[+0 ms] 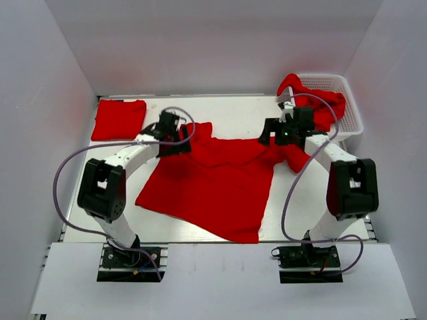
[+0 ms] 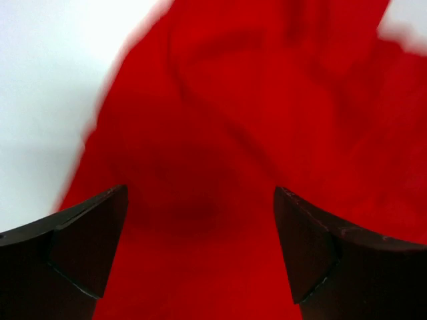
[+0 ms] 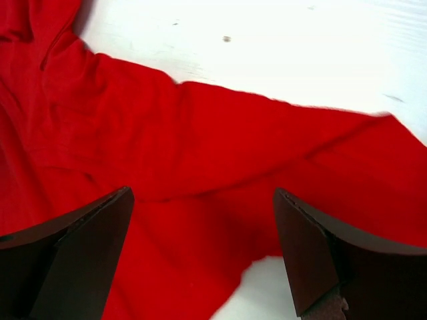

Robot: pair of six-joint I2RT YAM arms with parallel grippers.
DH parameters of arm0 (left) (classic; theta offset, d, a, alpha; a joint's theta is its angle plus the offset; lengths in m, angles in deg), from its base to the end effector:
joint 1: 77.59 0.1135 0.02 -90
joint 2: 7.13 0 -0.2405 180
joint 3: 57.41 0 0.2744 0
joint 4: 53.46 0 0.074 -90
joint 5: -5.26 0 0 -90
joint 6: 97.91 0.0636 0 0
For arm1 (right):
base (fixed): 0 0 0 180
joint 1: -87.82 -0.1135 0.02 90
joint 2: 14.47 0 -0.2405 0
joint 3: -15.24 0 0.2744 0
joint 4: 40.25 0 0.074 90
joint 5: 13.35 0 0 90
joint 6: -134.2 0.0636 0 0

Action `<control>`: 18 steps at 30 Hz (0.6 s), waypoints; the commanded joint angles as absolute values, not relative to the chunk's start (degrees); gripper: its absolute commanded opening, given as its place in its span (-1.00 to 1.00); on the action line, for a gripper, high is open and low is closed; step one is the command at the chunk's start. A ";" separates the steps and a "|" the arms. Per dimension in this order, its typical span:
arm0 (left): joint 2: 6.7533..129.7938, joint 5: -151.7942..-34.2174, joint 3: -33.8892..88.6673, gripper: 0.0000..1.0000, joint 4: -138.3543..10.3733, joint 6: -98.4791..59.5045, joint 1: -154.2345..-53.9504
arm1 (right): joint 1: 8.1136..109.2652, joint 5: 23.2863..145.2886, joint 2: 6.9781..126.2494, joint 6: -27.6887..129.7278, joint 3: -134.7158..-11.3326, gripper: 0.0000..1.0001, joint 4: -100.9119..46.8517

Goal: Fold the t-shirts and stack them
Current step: Flatten out the tshirt

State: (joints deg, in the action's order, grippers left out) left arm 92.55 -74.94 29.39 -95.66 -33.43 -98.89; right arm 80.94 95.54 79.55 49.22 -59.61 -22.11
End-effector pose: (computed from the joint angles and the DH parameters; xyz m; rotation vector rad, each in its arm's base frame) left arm 0.3824 -0.1375 0.1773 -0.1603 2.5103 -0.1164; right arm 0.3974 0.0687 0.1820 -0.2185 2.2123 0.4803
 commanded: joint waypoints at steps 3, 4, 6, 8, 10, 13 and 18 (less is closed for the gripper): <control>84.38 -85.09 12.55 0.98 -95.02 -41.39 -99.48 | 76.49 98.00 88.08 47.46 -68.40 0.81 -20.69; 83.49 -86.66 10.70 0.98 -94.49 -42.87 -99.48 | 76.13 98.18 90.54 47.63 -69.19 0.81 -20.33; 82.96 -86.68 6.65 0.98 -93.17 -44.29 -99.48 | 74.55 97.83 94.23 47.63 -73.49 0.81 -17.63; 82.34 -85.19 5.23 0.98 -92.64 -44.91 -99.48 | 73.76 96.61 97.32 49.03 -75.17 0.81 -17.17; 83.30 -84.66 4.70 0.98 -92.64 -44.91 -98.78 | 73.58 96.07 98.55 51.49 -75.09 0.81 -17.34; 87.78 -80.19 7.84 0.98 -93.86 -44.91 -97.73 | 74.02 93.01 98.21 54.22 -72.72 0.81 -16.82; 96.48 -74.20 16.47 0.98 -98.00 -42.72 -96.58 | 74.02 83.36 92.33 59.05 -62.54 0.81 -14.28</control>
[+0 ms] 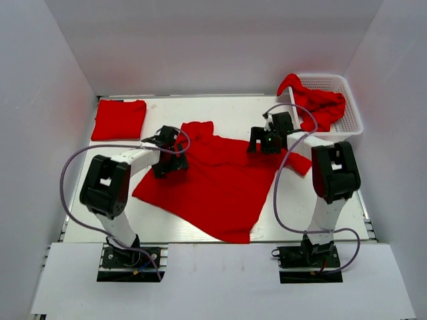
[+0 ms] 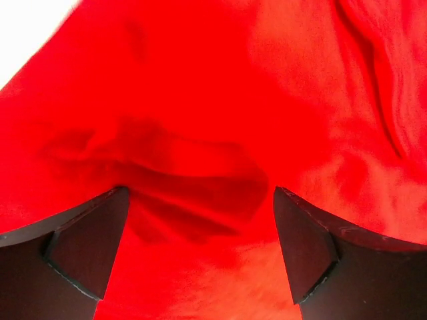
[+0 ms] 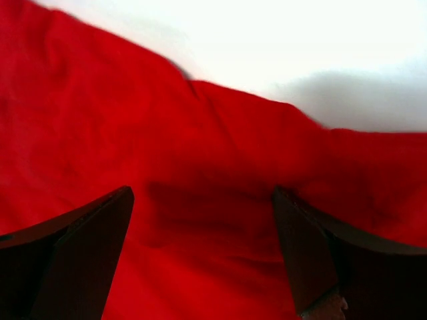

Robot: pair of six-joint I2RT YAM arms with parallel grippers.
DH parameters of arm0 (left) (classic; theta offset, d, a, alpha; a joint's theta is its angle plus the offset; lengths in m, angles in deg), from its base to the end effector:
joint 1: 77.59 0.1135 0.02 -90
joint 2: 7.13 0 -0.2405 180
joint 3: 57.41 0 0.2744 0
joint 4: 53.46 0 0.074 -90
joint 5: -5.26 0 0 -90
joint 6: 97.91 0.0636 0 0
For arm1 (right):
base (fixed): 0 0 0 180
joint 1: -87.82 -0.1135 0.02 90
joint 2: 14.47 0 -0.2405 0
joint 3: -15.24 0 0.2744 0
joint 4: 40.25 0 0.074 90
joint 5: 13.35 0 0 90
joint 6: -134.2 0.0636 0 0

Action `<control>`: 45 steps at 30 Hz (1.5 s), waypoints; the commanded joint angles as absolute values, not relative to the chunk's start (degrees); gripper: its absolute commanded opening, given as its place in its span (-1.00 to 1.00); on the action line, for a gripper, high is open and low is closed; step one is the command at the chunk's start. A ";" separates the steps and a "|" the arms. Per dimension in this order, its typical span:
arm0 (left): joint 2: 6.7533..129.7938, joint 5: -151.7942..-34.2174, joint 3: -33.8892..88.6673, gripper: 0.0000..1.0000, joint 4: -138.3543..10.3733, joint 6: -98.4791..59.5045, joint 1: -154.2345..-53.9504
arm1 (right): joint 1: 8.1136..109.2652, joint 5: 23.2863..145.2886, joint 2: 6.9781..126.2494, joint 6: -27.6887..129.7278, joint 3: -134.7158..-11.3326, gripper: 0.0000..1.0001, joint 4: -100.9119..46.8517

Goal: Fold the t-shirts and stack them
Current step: Flatten out the tshirt

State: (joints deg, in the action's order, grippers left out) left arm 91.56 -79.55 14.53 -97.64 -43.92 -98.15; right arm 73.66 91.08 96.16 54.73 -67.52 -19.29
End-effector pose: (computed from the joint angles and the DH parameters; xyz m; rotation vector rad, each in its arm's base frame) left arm 0.3262 -0.1162 0.0979 -0.3981 2.7757 -0.1113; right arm 0.4194 0.1222 0.1082 -0.1937 2.4414 0.4990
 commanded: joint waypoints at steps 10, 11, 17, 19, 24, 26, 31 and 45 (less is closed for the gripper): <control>122.31 -83.32 55.79 0.98 -97.99 -27.52 -95.34 | 66.13 93.34 67.38 65.65 -30.73 0.81 -16.46; 123.72 -85.95 58.55 0.98 -98.52 -26.64 -95.35 | 64.02 93.26 63.97 65.91 -29.48 0.81 -14.90; 117.70 -85.38 56.48 0.98 -96.33 -26.10 -95.96 | 59.34 79.23 56.28 59.35 -39.01 0.81 -10.58; 114.26 -83.26 51.74 0.98 -94.93 -26.63 -95.44 | 58.73 76.91 58.90 57.92 -42.37 0.81 -10.49; 105.04 -76.85 43.91 0.98 -94.92 -27.86 -94.82 | 55.39 75.42 69.35 54.49 -56.70 0.81 -11.63; 103.53 -73.77 42.76 0.98 -96.41 -28.64 -94.82 | 53.90 75.07 75.75 54.22 -61.71 0.81 -11.46; 102.29 -65.68 43.10 0.98 -99.14 -31.37 -94.29 | 51.52 71.11 87.73 53.26 -78.13 0.81 -6.81; 107.73 -78.06 38.19 0.98 -92.82 -31.37 -93.24 | 46.25 63.20 110.07 56.07 -99.25 0.81 0.85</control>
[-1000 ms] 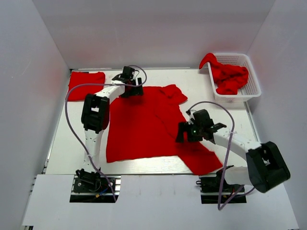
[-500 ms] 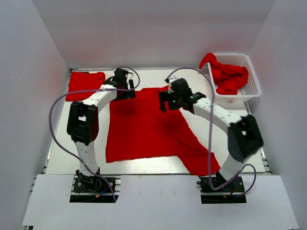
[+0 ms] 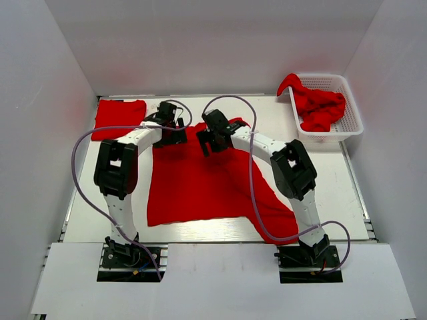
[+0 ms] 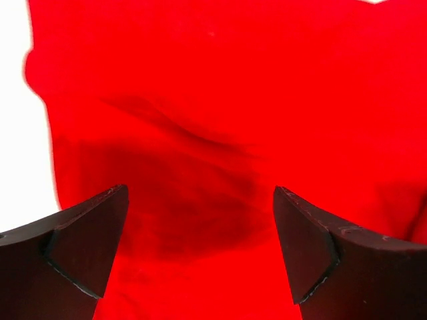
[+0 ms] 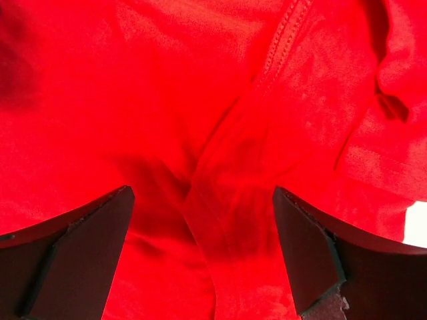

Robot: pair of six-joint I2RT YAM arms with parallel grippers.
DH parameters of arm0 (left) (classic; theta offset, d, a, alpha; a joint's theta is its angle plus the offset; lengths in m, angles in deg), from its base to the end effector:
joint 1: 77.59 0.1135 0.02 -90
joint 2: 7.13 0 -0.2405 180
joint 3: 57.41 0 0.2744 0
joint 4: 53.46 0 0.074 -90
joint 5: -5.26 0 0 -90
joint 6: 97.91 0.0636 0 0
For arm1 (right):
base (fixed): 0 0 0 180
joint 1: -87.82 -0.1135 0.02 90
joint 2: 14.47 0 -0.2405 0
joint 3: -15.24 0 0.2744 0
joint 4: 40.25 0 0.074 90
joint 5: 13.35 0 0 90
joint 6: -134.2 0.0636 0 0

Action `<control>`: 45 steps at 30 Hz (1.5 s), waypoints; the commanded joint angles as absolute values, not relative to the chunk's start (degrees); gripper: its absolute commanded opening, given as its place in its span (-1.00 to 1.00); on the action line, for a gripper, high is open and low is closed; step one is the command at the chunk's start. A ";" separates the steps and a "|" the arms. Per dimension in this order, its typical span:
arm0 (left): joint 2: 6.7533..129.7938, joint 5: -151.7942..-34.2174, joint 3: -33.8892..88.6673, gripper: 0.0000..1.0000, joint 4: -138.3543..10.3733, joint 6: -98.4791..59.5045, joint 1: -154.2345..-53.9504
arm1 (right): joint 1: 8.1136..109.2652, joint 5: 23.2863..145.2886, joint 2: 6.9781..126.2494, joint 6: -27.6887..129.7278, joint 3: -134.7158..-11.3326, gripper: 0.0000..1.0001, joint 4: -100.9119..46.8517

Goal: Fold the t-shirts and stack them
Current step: Flatten out the tshirt

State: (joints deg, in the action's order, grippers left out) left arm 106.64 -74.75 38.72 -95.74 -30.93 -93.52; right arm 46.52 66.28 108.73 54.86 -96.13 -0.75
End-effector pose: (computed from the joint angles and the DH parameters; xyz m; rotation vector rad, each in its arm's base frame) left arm 0.4328 -0.1121 0.1322 -0.2209 2.5817 -0.0186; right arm 0.3874 0.3251 0.1519 -0.5729 2.3868 0.1770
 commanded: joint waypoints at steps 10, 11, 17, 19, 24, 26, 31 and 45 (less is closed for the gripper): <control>112.66 -78.59 38.37 0.98 -94.04 -32.43 -91.05 | 46.51 60.65 114.64 58.35 -101.63 0.81 1.29; 112.66 -78.59 37.84 0.98 -94.04 -32.43 -91.04 | 46.51 60.13 114.73 59.05 -101.80 0.81 1.29; 112.14 -79.12 34.68 0.98 -92.82 -32.96 -89.81 | 46.60 57.41 114.91 61.95 -101.37 0.34 1.38; 111.61 -79.12 34.67 0.98 -92.81 -32.96 -89.28 | 46.60 57.40 113.95 62.22 -100.58 -0.16 0.42; 112.14 -79.65 34.67 0.98 -92.81 -32.96 -88.76 | 46.60 57.49 112.19 62.31 -97.59 -0.88 -1.87; 112.74 -79.65 34.67 0.98 -92.81 -32.96 -88.23 | 46.60 57.05 111.05 62.40 -96.63 -1.00 -2.31; 113.28 -79.65 34.67 0.98 -92.81 -32.96 -87.61 | 47.47 55.38 107.09 62.14 -92.06 -1.00 -6.09; 116.27 -79.12 36.43 0.98 -95.19 -32.96 -84.80 | 55.73 67.24 97.07 54.05 -81.77 -1.00 -8.64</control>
State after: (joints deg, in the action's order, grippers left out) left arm 111.58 -79.68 38.68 -89.56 -32.64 -86.83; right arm 54.54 64.48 100.38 56.85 -83.65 -7.18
